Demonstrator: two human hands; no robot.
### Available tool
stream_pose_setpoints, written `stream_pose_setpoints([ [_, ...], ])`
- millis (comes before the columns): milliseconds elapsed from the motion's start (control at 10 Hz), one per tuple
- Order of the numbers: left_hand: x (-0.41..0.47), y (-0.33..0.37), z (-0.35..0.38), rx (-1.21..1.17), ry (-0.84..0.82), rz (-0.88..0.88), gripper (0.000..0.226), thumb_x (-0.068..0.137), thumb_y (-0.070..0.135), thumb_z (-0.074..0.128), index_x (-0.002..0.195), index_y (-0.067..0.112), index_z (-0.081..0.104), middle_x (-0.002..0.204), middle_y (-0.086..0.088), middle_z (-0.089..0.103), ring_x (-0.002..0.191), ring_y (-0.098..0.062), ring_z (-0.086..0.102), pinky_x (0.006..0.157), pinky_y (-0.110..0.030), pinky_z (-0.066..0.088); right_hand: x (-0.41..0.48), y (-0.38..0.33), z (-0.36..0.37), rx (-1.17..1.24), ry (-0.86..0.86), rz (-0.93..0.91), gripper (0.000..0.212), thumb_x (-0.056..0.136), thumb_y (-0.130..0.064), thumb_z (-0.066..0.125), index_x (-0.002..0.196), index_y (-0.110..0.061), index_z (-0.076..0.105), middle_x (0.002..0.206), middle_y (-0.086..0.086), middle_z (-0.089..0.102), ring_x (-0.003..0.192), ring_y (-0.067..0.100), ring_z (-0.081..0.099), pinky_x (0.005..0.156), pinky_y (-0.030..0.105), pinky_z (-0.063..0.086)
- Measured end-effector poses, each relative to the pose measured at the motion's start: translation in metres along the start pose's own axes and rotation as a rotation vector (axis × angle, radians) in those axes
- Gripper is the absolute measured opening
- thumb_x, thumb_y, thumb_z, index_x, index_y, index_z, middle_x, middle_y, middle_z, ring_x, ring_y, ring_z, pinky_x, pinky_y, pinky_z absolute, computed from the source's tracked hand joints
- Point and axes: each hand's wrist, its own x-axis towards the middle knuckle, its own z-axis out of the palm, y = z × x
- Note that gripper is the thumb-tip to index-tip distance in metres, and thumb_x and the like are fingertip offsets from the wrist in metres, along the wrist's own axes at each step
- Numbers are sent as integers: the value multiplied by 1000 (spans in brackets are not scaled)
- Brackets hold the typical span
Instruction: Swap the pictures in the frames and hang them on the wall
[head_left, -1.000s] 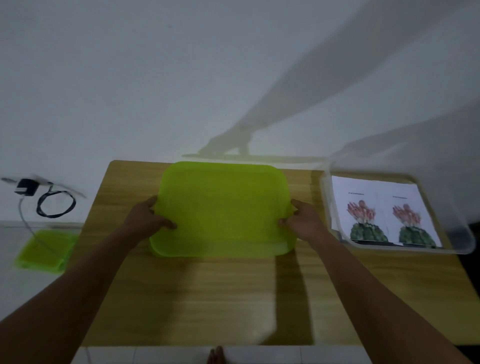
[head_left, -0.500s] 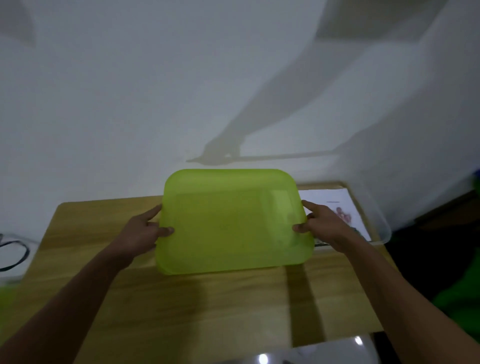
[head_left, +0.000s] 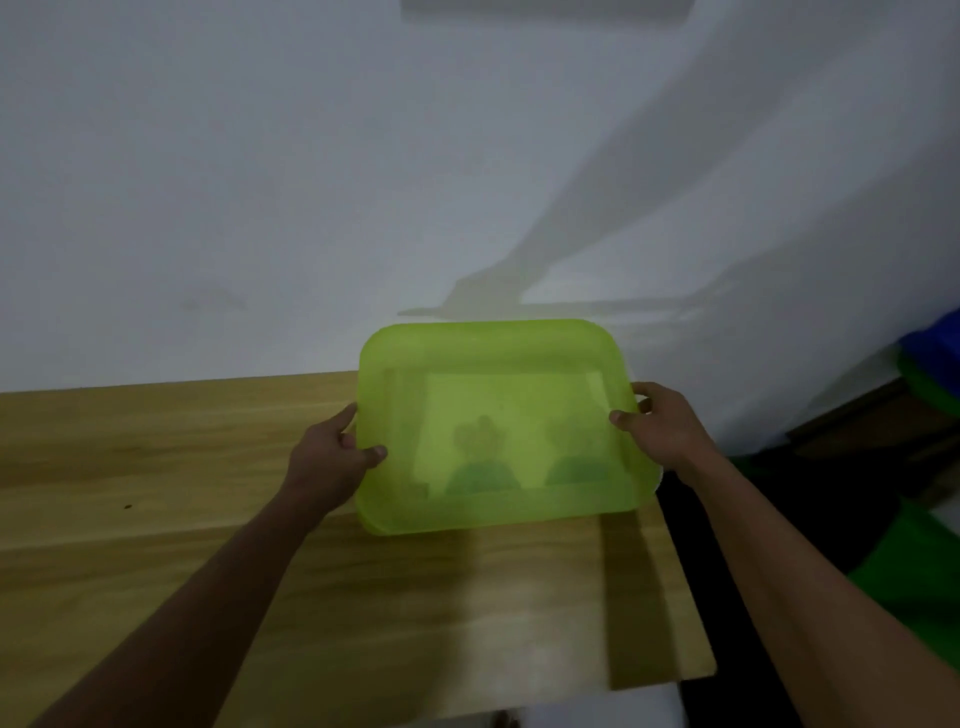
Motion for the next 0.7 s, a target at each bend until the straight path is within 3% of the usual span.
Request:
stream_pose_setpoints([
  [100, 4, 7, 27, 60, 71, -11, 85, 63, 32, 85, 138, 12, 51, 87, -7, 68, 86, -29, 66, 87, -45, 53, 23, 20, -6, -7, 25, 5, 45, 88, -12, 71, 131, -6, 59, 113, 16, 69, 90, 27, 67, 78, 33, 52],
  [200, 9, 9, 46, 181, 115, -12, 56, 74, 26, 81, 126, 15, 64, 92, -6, 68, 88, -26, 64, 83, -37, 51, 40, 37, -2, -33, 31, 5, 40, 86, -14, 71, 125, -7, 64, 114, 14, 70, 92, 27, 67, 80, 34, 54],
  [400, 9, 11, 63, 286, 196, 28, 53, 78, 24, 78, 127, 11, 62, 112, -11, 68, 102, -29, 63, 90, -36, 46, 65, 61, 7, -128, 77, -20, 60, 82, -38, 67, 137, -18, 56, 119, 18, 59, 104, 38, 62, 91, 48, 54],
  [500, 11, 9, 68, 297, 224, 68, 46, 78, 24, 77, 122, 14, 66, 112, -10, 70, 95, -29, 65, 88, -36, 49, 64, 60, 10, -185, 75, -35, 59, 88, -38, 63, 142, -18, 51, 124, 22, 54, 112, 42, 56, 96, 49, 50],
  [700, 13, 3, 72, 295, 263, 55, 56, 85, 30, 70, 136, 12, 55, 126, -15, 62, 106, -32, 62, 94, -37, 45, 57, 52, 6, -302, 72, -32, 65, 97, -37, 56, 153, -14, 33, 141, 23, 42, 131, 44, 42, 107, 46, 40],
])
